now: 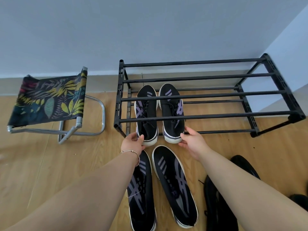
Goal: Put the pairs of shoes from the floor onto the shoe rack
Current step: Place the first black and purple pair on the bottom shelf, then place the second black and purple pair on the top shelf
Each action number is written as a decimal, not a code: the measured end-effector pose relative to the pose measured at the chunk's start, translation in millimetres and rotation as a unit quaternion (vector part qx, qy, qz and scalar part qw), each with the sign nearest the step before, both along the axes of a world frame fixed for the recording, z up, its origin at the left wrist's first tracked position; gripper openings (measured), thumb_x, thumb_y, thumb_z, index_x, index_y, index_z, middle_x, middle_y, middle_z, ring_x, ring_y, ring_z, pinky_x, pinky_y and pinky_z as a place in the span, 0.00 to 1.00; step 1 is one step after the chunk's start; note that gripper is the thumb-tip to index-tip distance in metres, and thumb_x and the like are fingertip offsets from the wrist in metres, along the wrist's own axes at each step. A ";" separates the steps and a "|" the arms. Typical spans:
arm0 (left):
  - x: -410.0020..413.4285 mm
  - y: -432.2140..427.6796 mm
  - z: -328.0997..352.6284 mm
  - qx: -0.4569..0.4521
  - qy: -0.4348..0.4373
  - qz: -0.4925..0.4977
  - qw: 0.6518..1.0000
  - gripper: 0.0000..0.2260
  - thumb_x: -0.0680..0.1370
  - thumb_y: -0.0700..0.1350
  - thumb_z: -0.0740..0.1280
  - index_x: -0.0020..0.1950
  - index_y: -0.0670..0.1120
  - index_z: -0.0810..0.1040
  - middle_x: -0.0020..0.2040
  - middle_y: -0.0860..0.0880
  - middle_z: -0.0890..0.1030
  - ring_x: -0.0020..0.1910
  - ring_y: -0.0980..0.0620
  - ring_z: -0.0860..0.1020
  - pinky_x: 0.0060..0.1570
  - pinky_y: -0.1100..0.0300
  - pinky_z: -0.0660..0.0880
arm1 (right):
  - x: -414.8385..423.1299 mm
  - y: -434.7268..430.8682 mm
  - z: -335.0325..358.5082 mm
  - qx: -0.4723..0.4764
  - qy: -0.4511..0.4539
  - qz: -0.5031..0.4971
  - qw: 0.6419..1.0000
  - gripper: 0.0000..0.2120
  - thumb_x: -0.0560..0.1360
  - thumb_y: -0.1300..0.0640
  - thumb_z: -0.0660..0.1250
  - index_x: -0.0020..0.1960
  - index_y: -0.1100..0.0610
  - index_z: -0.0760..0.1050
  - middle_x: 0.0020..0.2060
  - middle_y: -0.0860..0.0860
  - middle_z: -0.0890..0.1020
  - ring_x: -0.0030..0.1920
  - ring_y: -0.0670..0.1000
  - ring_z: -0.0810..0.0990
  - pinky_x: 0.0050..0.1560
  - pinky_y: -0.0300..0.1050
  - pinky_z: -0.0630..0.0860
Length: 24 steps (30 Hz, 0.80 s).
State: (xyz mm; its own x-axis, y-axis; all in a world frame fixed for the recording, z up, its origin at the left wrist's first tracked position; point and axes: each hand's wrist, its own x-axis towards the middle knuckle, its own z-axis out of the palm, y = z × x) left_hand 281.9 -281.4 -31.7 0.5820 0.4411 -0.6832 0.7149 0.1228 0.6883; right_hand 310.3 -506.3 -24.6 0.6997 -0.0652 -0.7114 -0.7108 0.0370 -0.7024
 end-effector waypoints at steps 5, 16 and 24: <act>11.5 -4.2 3.9 0.033 0.000 -0.007 0.999 0.21 0.78 0.45 0.71 0.70 0.48 0.75 0.57 0.47 0.82 0.54 0.45 0.83 0.57 0.48 0.81 | 16.8 4.1 2.4 -0.035 -0.003 0.025 0.999 0.27 0.81 0.65 0.64 0.78 0.52 0.65 0.70 0.56 0.76 0.62 0.57 0.81 0.57 0.51 0.81; 0.3 -11.9 23.6 0.129 0.003 -0.136 0.982 0.26 0.80 0.50 0.67 0.77 0.49 0.67 0.70 0.48 0.77 0.67 0.46 0.77 0.67 0.49 0.74 | -9.3 5.8 16.3 -0.188 -0.074 0.113 0.973 0.24 0.83 0.56 0.63 0.78 0.50 0.66 0.60 0.52 0.79 0.55 0.50 0.81 0.60 0.50 0.80; -22.9 -10.1 49.9 0.332 0.027 -0.413 0.848 0.30 0.82 0.51 0.63 0.80 0.44 0.56 0.74 0.40 0.66 0.71 0.40 0.69 0.70 0.48 0.71 | -43.8 -2.2 43.9 -0.450 -0.235 0.379 0.774 0.27 0.82 0.49 0.62 0.78 0.57 0.64 0.71 0.55 0.71 0.71 0.55 0.69 0.69 0.51 0.71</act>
State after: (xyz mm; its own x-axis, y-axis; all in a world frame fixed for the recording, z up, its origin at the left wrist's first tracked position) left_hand 259.0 -291.5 18.2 0.8551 0.1969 -0.4797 0.4016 -0.8366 0.3725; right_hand 266.5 -508.5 19.3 0.9470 0.1703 -0.2724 0.0534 -0.9196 -0.3892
